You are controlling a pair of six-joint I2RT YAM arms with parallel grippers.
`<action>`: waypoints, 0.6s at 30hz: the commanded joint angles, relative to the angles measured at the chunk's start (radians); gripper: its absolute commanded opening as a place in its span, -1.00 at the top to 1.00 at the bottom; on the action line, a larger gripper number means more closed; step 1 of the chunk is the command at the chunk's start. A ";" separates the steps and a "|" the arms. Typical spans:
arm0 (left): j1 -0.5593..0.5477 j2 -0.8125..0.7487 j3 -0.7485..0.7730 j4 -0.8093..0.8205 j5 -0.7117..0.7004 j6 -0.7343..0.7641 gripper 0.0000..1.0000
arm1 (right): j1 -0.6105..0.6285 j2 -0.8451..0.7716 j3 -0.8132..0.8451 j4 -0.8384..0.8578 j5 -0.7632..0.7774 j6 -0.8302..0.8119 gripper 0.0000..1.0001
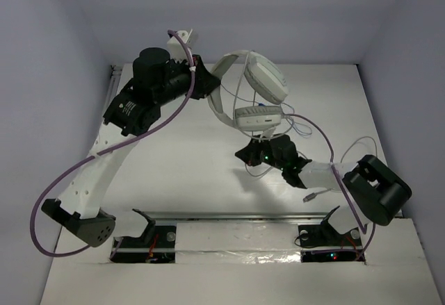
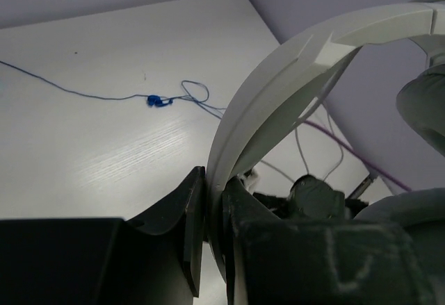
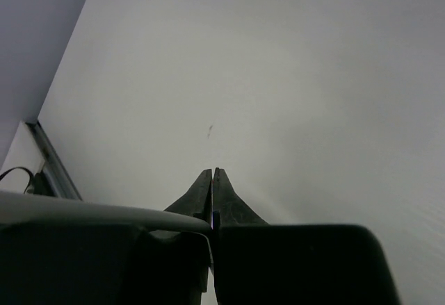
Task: Wrap the headphones
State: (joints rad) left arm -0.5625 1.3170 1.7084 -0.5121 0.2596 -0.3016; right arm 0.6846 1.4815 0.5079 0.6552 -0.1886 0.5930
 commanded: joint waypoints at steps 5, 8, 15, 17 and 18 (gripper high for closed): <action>0.013 -0.088 -0.226 0.444 -0.146 -0.310 1.00 | 0.133 -0.024 0.009 0.073 0.023 0.054 1.00; 0.013 -0.108 -0.326 0.529 -0.265 -0.370 1.00 | 0.171 -0.053 -0.012 0.103 0.011 0.083 1.00; 0.013 -0.153 -0.444 0.609 -0.470 -0.393 1.00 | 0.208 -0.119 -0.080 0.221 -0.092 0.146 0.85; 0.013 -0.151 -0.441 0.597 -0.494 -0.389 1.00 | 0.217 -0.121 -0.106 0.305 -0.130 0.178 0.81; 0.013 -0.154 -0.447 0.603 -0.494 -0.383 1.00 | 0.217 -0.116 -0.114 0.335 -0.176 0.186 0.71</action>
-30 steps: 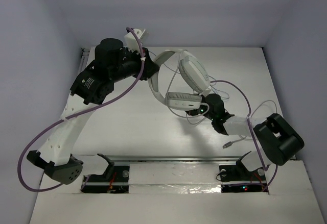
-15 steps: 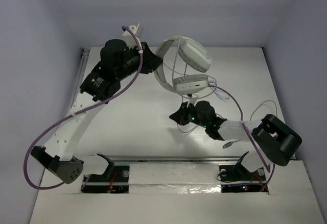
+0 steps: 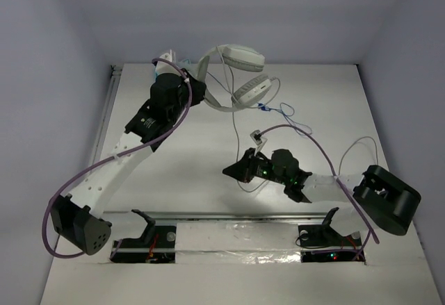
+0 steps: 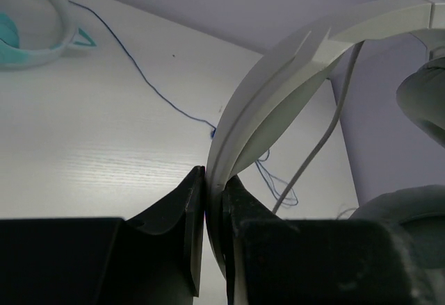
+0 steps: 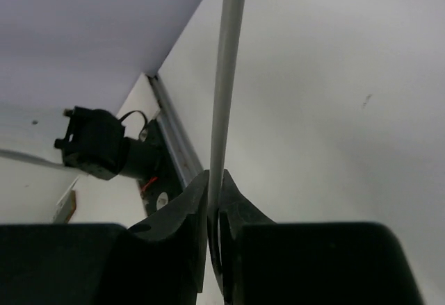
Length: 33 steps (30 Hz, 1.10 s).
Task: Wrap the headphones
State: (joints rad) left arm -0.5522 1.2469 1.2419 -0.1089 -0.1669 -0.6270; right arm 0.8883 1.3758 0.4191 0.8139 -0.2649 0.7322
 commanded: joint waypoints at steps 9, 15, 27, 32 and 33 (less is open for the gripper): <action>0.012 -0.095 0.085 0.132 -0.140 0.022 1.00 | 0.053 0.169 -0.051 0.591 -0.301 0.190 0.59; 0.040 -0.080 0.186 0.017 -0.122 0.092 1.00 | 0.089 0.105 -0.031 0.504 -0.318 0.167 0.66; 0.049 -0.067 0.166 -0.031 -0.382 0.266 1.00 | 0.228 -0.207 0.063 -0.231 -0.169 0.010 0.84; 0.058 -0.064 0.140 -0.050 -0.399 0.286 1.00 | 0.239 -0.332 0.049 -0.337 -0.217 0.015 0.94; 0.058 -0.067 0.137 -0.054 -0.389 0.289 1.00 | 0.239 -0.355 0.052 -0.361 -0.223 0.010 1.00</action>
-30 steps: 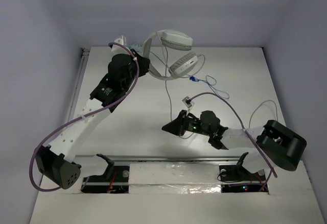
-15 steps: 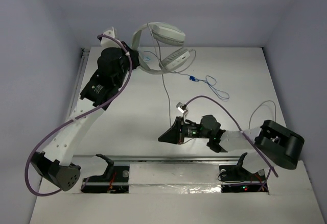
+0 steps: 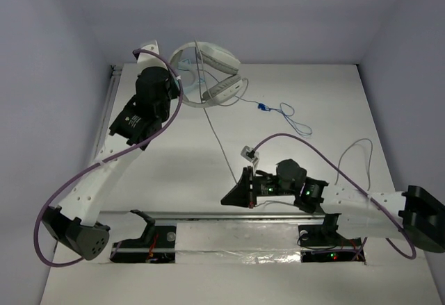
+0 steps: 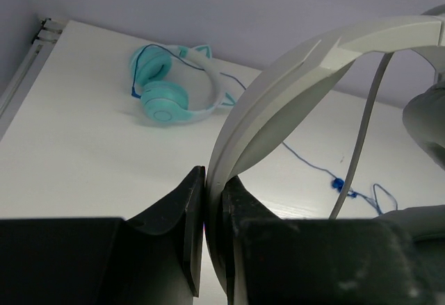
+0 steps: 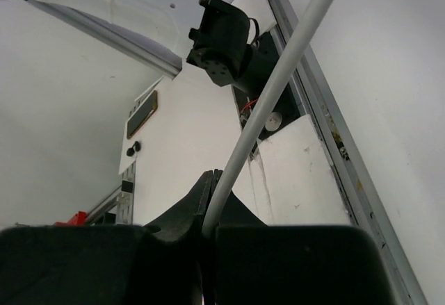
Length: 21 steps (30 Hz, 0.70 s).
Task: Wrap the headphones
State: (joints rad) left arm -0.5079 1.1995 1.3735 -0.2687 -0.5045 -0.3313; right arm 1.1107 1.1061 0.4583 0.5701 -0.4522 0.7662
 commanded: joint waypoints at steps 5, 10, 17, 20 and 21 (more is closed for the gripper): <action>0.014 -0.023 -0.028 0.059 -0.020 0.023 1.00 | 0.017 -0.199 0.173 -0.462 0.049 -0.094 1.00; 0.005 -0.012 -0.125 0.033 0.009 0.044 1.00 | 0.017 -0.169 0.411 -0.780 0.187 -0.217 1.00; -0.090 0.014 -0.234 -0.055 0.037 0.109 1.00 | 0.017 -0.077 0.690 -1.098 0.444 -0.361 1.00; -0.150 0.005 -0.267 -0.085 0.076 0.135 1.00 | 0.017 -0.034 0.771 -1.166 0.565 -0.410 1.00; -0.179 0.003 -0.271 -0.098 0.084 0.141 1.00 | 0.017 -0.003 0.789 -1.177 0.620 -0.435 1.00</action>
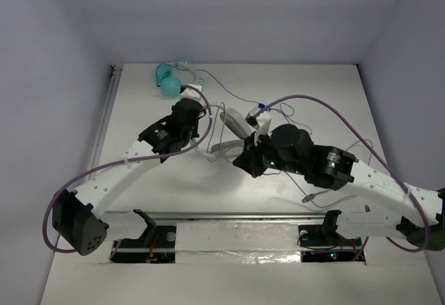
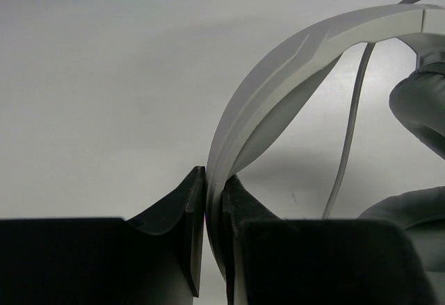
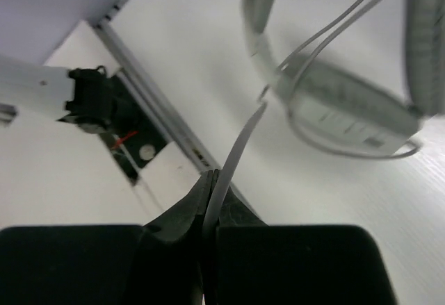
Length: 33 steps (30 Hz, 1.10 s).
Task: Wrap the headphones
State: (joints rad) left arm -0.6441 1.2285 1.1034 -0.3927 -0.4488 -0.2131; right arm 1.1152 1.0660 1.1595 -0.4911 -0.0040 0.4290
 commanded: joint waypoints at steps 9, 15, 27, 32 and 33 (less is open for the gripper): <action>-0.106 -0.080 -0.080 0.000 0.194 0.049 1.00 | 0.012 0.160 0.184 -0.185 0.621 -0.179 1.00; -0.106 -0.122 -0.106 -0.003 0.269 0.073 1.00 | -0.044 0.190 0.149 -0.086 0.740 -0.210 1.00; -0.106 -0.162 -0.125 0.015 0.406 0.078 1.00 | -0.273 0.238 0.086 0.075 0.670 -0.245 0.97; -0.106 -0.173 -0.109 -0.005 0.430 0.092 1.00 | -0.330 0.262 0.078 0.126 0.595 -0.253 0.83; -0.106 -0.175 -0.108 -0.009 0.432 0.092 1.00 | -0.340 0.268 0.078 0.131 0.590 -0.254 0.82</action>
State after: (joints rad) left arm -0.7444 1.1030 0.9874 -0.3645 -0.1112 -0.1535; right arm 0.8276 1.3373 1.2293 -0.4938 0.5510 0.1883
